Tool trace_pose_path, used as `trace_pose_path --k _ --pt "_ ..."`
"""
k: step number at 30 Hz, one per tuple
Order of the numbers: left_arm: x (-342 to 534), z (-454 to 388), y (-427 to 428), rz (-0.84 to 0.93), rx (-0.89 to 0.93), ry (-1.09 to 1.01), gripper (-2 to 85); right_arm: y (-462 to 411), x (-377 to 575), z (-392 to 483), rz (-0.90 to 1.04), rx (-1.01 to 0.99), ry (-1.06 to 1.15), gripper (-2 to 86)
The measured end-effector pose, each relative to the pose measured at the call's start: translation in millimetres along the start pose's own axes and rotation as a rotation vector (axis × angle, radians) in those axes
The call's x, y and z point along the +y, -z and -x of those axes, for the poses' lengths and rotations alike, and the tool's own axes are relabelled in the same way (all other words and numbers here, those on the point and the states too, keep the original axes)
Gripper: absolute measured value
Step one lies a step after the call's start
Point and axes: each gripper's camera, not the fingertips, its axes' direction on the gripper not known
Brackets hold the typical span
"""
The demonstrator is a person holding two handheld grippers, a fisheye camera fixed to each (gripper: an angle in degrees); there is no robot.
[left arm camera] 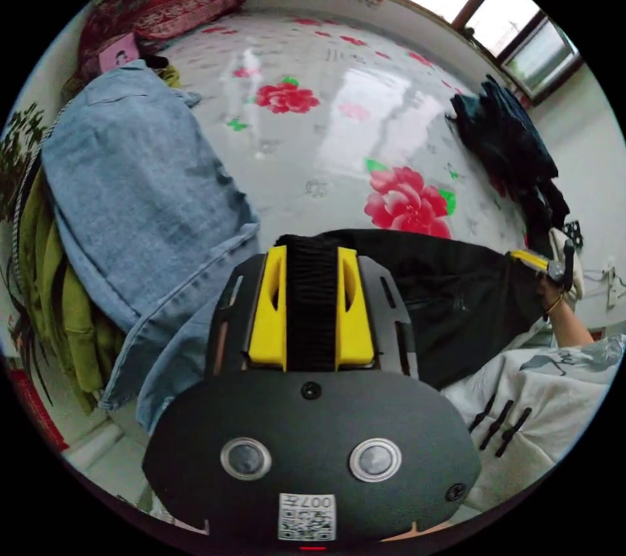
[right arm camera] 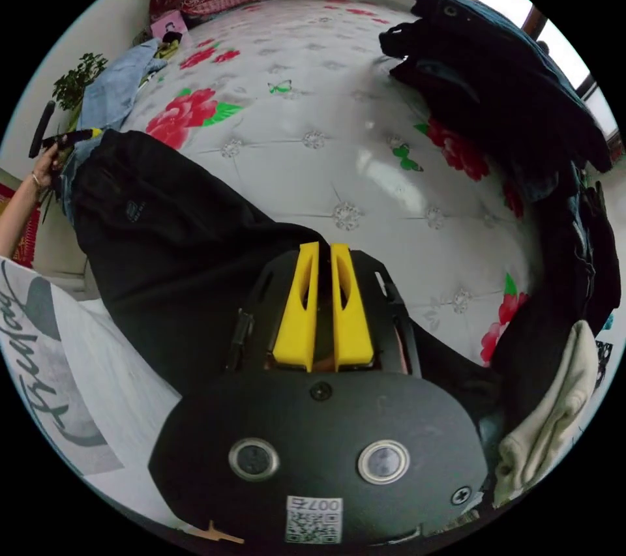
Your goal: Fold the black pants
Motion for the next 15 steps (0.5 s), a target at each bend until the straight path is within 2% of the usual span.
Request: trace_pose_path --k 2,4,7,11,13,15 --pt "-6.0 -20.0 -28.9 0.108 -0.019 -0.038 13.2 20.6 12.4 -14.6 -0.048 -0.016 -0.036 2.1" --pt "-7.1 -37.3 -59.6 0.223 -0.209 -0.073 11.4 36.3 27.6 -31.9 -0.067 -0.029 -0.092 2.5" --pt "-6.9 -38.1 -55.8 0.208 -0.262 -0.059 5.6 57.0 69.7 -71.2 -0.069 0.001 -0.253 3.3" --pt "-0.1 -16.3 -30.4 0.111 -0.226 0.038 5.1 76.3 162.9 -146.1 -0.048 0.077 -0.622 4.2" --pt "4.4 3.1 -17.6 0.082 -0.293 0.083 5.3 83.6 203.7 -173.4 -0.034 0.128 -0.765 4.6" --pt "3.9 23.3 -16.0 0.096 -0.262 0.134 6.5 94.4 238.0 -196.0 -0.039 0.130 -0.877 5.1"
